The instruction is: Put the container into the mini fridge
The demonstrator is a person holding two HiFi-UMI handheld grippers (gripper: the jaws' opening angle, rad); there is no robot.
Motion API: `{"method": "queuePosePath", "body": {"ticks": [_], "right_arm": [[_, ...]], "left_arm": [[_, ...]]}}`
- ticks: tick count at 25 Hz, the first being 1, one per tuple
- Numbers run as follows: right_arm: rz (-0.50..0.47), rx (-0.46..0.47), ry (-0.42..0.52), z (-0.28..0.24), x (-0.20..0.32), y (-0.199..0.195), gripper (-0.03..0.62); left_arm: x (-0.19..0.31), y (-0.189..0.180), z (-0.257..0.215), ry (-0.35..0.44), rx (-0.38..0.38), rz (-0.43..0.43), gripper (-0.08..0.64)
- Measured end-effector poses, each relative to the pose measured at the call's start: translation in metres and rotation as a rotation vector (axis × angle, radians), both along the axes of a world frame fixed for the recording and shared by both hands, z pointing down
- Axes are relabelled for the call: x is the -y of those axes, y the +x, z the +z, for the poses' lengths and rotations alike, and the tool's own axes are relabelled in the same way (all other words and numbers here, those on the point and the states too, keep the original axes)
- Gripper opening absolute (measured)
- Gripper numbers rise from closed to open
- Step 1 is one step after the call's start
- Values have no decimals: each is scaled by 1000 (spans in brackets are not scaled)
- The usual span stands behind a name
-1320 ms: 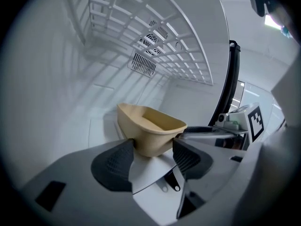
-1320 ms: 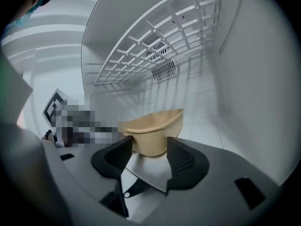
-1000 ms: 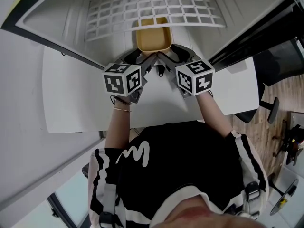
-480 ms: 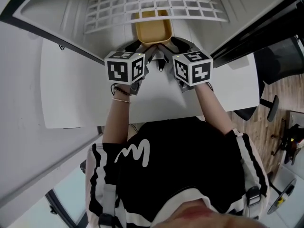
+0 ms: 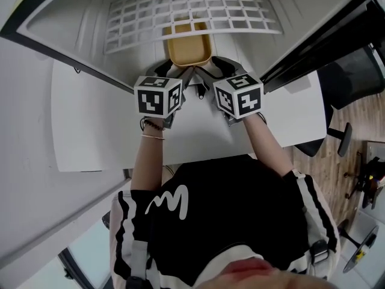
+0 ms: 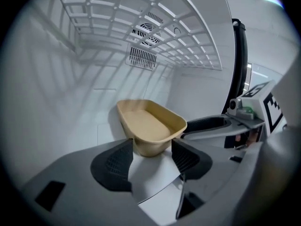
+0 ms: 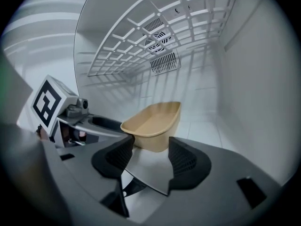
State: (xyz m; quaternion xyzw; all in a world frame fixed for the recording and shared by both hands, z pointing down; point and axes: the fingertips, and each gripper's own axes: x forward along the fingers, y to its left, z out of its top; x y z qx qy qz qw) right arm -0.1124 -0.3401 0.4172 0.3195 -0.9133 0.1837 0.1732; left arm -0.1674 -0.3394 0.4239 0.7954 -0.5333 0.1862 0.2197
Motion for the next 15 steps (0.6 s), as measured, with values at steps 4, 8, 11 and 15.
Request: {"method": "queuePosePath", "body": {"ticks": [4, 8, 11, 15], "right_arm": [[-3, 17, 16, -3, 2, 0, 232], [2, 24, 38, -2, -3, 3, 232], [5, 42, 55, -4, -2, 3, 232], [2, 54, 77, -5, -5, 4, 232]], "left_arm": [[4, -4, -3, 30, 22, -13, 264], [-1, -3, -1, 64, 42, -24, 290], [-2, -4, -3, 103, 56, -24, 291], [-9, -6, -2, 143, 51, -58, 291]]}}
